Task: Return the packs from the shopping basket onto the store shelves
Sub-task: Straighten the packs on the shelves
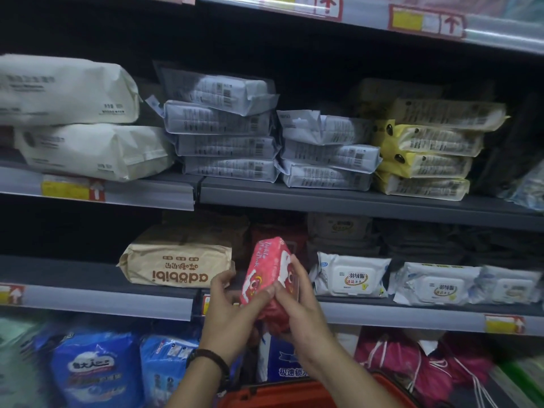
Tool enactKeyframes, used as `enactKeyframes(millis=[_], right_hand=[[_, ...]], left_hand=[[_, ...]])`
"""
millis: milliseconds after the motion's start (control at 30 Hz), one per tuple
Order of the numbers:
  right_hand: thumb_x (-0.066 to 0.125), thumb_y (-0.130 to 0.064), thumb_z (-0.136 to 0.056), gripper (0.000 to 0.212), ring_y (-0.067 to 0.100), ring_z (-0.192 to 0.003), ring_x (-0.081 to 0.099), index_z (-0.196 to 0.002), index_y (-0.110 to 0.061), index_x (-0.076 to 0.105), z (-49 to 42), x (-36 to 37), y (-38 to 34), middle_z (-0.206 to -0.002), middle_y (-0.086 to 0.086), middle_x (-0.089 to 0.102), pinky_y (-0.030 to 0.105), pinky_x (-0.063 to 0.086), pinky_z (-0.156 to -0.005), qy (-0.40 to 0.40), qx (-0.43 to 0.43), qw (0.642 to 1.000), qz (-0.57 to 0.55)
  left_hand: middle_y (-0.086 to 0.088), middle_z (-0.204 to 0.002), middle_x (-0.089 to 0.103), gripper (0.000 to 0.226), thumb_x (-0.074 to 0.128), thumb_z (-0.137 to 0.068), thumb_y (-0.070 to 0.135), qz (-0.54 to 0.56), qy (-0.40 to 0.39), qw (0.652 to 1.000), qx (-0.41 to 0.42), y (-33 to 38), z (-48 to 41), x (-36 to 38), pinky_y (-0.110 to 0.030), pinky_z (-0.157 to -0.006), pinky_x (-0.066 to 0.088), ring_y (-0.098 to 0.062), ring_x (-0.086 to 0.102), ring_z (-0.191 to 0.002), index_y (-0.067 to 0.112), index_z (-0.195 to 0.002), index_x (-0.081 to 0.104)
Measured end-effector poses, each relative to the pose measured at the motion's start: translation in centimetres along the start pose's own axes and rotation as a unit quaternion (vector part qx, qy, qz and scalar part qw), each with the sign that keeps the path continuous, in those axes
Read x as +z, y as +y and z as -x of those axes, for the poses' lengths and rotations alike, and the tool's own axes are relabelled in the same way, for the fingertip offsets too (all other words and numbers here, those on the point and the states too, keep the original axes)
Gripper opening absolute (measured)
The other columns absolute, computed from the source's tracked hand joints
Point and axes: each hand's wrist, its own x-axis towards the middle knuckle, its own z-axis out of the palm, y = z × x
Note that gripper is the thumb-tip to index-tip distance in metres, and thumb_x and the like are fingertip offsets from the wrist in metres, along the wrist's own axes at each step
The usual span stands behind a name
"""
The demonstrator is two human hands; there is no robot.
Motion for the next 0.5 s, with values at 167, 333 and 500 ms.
enactKeyframes(millis=[167, 333, 500], right_hand=[[0.091, 0.001, -0.077, 0.104, 0.018, -0.105, 0.078, -0.157, -0.036, 0.036, 0.7, -1.6, 0.1, -0.121, -0.003, 0.076, 0.037, 0.064, -0.088, 0.021, -0.061, 0.995, 0.075], [0.103, -0.029, -0.059, 0.119, 0.009, -0.122, 0.068, -0.156, -0.049, 0.036, 2.2, -1.4, 0.1, -0.144, -0.019, 0.056, 0.036, 0.06, -0.099, 0.039, -0.105, 0.956, 0.271], [0.096, -0.047, -0.066, 0.07, 0.012, -0.104, 0.076, -0.126, -0.033, 0.065, 2.6, -0.1, 2.2, -0.118, -0.002, 0.078, 0.038, 0.059, -0.097, 0.165, -0.055, 0.977, 0.123]], left_hand=[[-0.007, -0.099, 0.081, 0.056, 0.083, -0.07, 0.046, 0.032, -0.045, 0.998, -0.017, 0.4, 0.0, -1.5, -0.027, -0.067, 0.061, -0.021, 0.079, -0.083, 0.02, -0.118, 0.067], [-0.004, -0.11, 0.079, 0.068, 0.095, -0.064, 0.025, 0.075, -0.005, 0.997, -0.016, -0.1, -0.3, -1.7, -0.046, -0.088, 0.063, -0.023, 0.078, -0.097, 0.029, -0.125, 0.063], [-0.001, -0.103, 0.08, 0.06, 0.091, -0.073, 0.015, 0.139, 0.044, 0.989, 0.011, -0.1, -0.1, -0.7, -0.037, -0.069, 0.064, -0.02, 0.079, -0.089, 0.028, -0.122, 0.058]])
